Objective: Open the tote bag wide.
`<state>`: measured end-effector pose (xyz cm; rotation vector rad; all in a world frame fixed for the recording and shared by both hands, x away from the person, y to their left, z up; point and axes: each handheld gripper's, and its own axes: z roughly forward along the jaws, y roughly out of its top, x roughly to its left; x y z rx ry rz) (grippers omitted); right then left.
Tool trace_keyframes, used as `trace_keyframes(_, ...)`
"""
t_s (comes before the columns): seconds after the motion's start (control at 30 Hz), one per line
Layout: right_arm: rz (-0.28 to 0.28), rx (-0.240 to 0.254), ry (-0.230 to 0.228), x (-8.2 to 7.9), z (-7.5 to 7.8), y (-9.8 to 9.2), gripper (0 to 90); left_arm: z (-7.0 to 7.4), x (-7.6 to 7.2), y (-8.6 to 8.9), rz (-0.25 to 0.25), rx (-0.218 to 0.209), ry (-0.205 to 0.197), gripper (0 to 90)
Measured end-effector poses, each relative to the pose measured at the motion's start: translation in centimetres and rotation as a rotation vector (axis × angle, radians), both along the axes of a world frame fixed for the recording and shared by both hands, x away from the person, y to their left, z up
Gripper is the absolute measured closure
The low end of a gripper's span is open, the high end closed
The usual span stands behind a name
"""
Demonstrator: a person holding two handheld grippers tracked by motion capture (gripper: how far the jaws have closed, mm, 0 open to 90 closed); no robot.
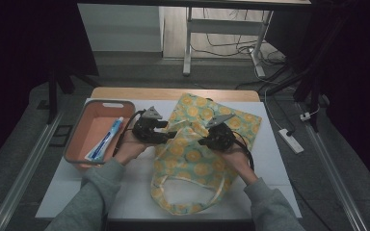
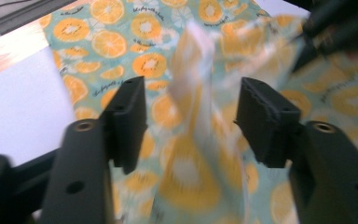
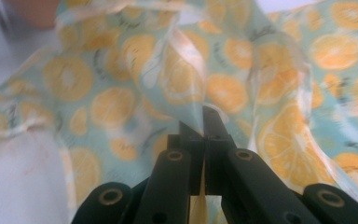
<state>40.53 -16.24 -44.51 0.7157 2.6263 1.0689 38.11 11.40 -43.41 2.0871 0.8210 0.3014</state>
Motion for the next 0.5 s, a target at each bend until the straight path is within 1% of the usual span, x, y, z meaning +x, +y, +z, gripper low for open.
trace_keyframes(0.03,-0.013,0.017,-0.011,0.3,0.4,-0.3,89.4,0.2,-0.3,0.3,-0.003,0.005,0.000,35.0)
trace_keyframes(0.07,-0.013,0.017,-0.011,0.3,0.4,-0.3,89.4,0.5,-0.6,0.6,-0.002,0.007,-0.004,35.0)
trace_keyframes(0.17,-0.038,0.047,-0.004,1.0,0.8,-0.8,89.4,1.3,-1.6,1.5,-0.005,-0.005,-0.018,31.5)
trace_keyframes(0.27,-0.053,0.068,0.010,1.8,0.6,-1.2,89.4,1.7,-2.7,2.2,-0.009,0.007,-0.030,29.7)
trace_keyframes(0.33,-0.053,0.068,0.009,1.9,0.5,-1.3,89.4,1.8,-3.3,2.6,-0.008,0.022,-0.035,29.6)
trace_keyframes(0.43,-0.064,0.072,0.013,2.2,0.3,-1.4,89.4,1.5,-3.9,3.1,0.008,0.039,-0.034,29.6)
trace_keyframes(0.5,-0.072,0.078,0.010,2.4,0.2,-1.5,89.4,1.2,-4.1,3.6,0.020,0.063,-0.031,29.8)
